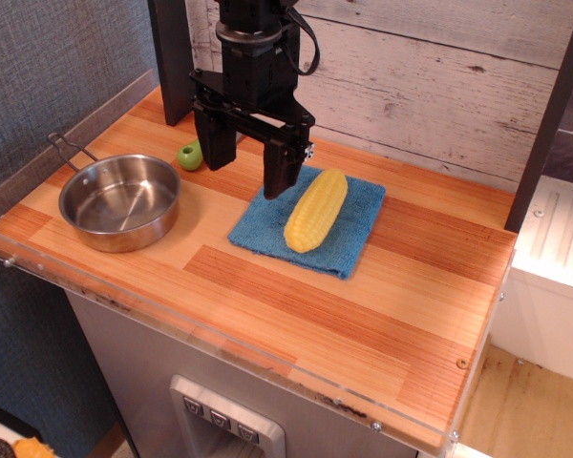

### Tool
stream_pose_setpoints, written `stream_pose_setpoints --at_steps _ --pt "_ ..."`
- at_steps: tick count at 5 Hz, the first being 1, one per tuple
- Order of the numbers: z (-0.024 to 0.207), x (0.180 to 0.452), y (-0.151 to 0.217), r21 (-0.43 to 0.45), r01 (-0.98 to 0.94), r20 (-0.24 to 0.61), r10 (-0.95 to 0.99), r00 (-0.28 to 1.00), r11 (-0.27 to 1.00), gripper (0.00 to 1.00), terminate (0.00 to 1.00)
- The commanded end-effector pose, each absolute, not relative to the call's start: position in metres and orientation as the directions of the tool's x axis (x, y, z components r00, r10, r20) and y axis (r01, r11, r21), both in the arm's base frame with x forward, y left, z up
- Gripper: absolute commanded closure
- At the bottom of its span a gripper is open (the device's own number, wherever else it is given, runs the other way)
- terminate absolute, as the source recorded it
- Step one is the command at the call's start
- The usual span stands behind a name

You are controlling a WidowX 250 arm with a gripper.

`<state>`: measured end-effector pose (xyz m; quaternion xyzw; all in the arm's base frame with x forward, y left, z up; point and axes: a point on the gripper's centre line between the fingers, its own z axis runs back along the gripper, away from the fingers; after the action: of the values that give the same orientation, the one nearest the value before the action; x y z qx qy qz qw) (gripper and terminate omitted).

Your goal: Move the spatula to the right side of the table

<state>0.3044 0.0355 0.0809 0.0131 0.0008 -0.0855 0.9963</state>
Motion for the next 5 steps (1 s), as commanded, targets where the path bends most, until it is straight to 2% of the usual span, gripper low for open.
stream_pose_setpoints --at_steps 1,3,4,5 --pt "0.081 0.304 0.036 0.026 0.17 -0.004 -0.17 0.985 0.985 0.0 0.0" --pt "0.067 0.352 0.1 0.005 0.042 0.021 -0.042 0.999 0.999 0.0 0.0" --pt "0.07 0.368 0.127 0.02 -0.004 0.035 0.003 0.999 1.0 0.0 0.0" --pt "0.061 0.375 0.133 0.038 -0.017 0.028 0.016 0.999 0.999 0.0 0.0"
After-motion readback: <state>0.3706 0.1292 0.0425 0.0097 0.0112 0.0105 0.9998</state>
